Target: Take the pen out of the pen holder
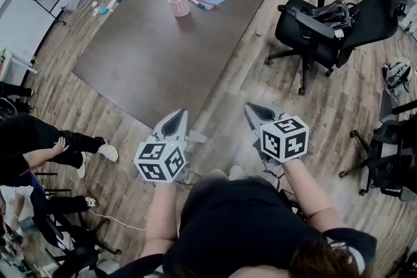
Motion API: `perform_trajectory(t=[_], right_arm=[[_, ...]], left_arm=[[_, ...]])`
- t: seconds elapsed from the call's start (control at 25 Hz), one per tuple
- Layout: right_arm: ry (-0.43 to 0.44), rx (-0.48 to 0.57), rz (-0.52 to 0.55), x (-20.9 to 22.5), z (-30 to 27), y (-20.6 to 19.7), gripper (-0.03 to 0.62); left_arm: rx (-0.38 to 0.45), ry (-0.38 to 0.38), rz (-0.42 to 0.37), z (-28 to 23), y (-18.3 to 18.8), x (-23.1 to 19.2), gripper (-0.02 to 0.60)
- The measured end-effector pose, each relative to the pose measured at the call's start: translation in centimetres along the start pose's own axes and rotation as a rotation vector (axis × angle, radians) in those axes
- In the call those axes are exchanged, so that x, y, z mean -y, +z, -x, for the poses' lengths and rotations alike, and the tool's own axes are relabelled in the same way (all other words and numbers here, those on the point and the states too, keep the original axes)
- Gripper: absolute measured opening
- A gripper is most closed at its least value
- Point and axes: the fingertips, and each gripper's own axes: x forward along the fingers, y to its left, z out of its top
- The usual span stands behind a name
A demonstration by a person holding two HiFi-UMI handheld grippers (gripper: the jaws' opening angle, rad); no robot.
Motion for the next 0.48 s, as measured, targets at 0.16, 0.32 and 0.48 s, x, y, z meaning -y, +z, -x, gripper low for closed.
perform_trajectory(t=[0.16, 0.32, 0.48], right_arm=[[0.010, -0.010, 0.012, 0.8, -0.6, 0.0, 0.018], [0.024, -0.018, 0.005, 1.3, -1.3, 0.2, 0.018], [0.029, -0.025, 0.005, 1.9, -2.7, 0.8, 0.018]], left_arm=[[0.028, 0.028, -0.019, -0.8, 0.8, 0.0, 0.029], [0.009, 0.032, -0.030, -1.9, 1.1, 0.2, 0.029], [0.002, 0.027, -0.042, -3.5, 1.7, -0.4, 0.031]])
